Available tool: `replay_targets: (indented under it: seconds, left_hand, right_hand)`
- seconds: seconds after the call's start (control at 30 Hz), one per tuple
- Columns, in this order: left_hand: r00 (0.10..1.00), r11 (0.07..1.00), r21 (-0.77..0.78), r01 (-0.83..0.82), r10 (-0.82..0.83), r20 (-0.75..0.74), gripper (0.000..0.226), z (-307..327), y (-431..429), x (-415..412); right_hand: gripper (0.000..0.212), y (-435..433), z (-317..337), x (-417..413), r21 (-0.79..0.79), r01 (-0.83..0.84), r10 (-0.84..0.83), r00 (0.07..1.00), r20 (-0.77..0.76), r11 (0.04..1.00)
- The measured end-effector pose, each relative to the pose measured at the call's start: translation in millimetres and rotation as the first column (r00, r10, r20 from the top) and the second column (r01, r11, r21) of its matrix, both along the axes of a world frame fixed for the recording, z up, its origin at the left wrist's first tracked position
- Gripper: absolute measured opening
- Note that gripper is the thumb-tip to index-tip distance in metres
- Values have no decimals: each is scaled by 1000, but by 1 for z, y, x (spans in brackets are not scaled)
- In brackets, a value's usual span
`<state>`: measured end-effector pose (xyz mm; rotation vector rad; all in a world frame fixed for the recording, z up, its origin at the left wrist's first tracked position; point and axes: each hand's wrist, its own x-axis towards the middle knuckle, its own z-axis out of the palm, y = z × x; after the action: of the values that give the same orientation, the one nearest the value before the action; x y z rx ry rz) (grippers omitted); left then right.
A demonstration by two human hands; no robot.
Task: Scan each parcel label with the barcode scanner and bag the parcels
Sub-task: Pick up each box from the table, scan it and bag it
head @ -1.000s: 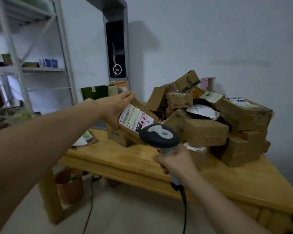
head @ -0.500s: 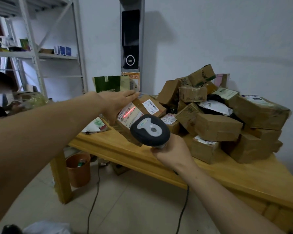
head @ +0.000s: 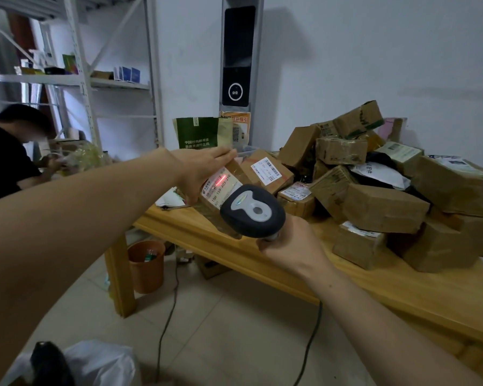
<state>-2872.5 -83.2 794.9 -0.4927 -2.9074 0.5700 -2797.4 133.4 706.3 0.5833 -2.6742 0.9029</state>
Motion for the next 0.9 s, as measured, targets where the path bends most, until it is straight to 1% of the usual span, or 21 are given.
replay_targets:
  seconds: [0.1, 0.2, 0.27, 0.33, 0.43, 0.5, 0.6, 0.67, 0.73, 0.83, 0.9]
  left_hand:
    - [1000, 999, 25, -24, 24, -15, 139, -5, -10, 5]
    - [996, 992, 93, -83, 86, -33, 139, -18, -32, 15]
    - [984, 974, 151, -171, 176, -22, 139, -37, -57, 27]
    - [953, 929, 214, -301, 299, 45, 136, -66, -91, 45]
    - [860, 804, 305, -510, 487, 153, 121, -123, -148, 82]
    - [778, 693, 361, -623, 598, 195, 110, -162, -180, 112]
    - [630, 500, 406, -765, 712, 309, 98, -216, -222, 153]
    - [557, 408, 411, -815, 747, 363, 95, -246, -249, 175]
    - [502, 338, 415, -845, 770, 395, 97, -272, -272, 190]
    - [425, 231, 431, -872, 795, 433, 101, -302, -298, 197]
    - [391, 178, 452, -874, 811, 436, 101, -317, -312, 192]
  right_hand:
    - [31, -7, -4, 0, -50, -36, 39, 998, 48, 998]
    - [30, -21, -7, 2, -189, -61, 90, 984, 152, 980]
    - [32, -34, -14, 1, -325, -37, 132, 952, 275, 945]
    - [26, -51, -30, 0, -388, -27, 183, 910, 371, 921]
    - [16, -83, -64, -3, -385, -5, 218, 832, 511, 923]
    - [13, -106, -90, -7, -375, -22, 259, 759, 597, 927]
    - [15, -144, -126, -13, -365, -75, 320, 664, 675, 928]
    - [15, -172, -149, -18, -339, -80, 310, 638, 705, 937]
    - [16, -204, -173, -24, -292, -86, 280, 622, 731, 953]
    - [16, -247, -213, -37, -201, -108, 225, 611, 759, 974]
    - [15, -272, -239, -48, -150, -90, 174, 597, 783, 985]
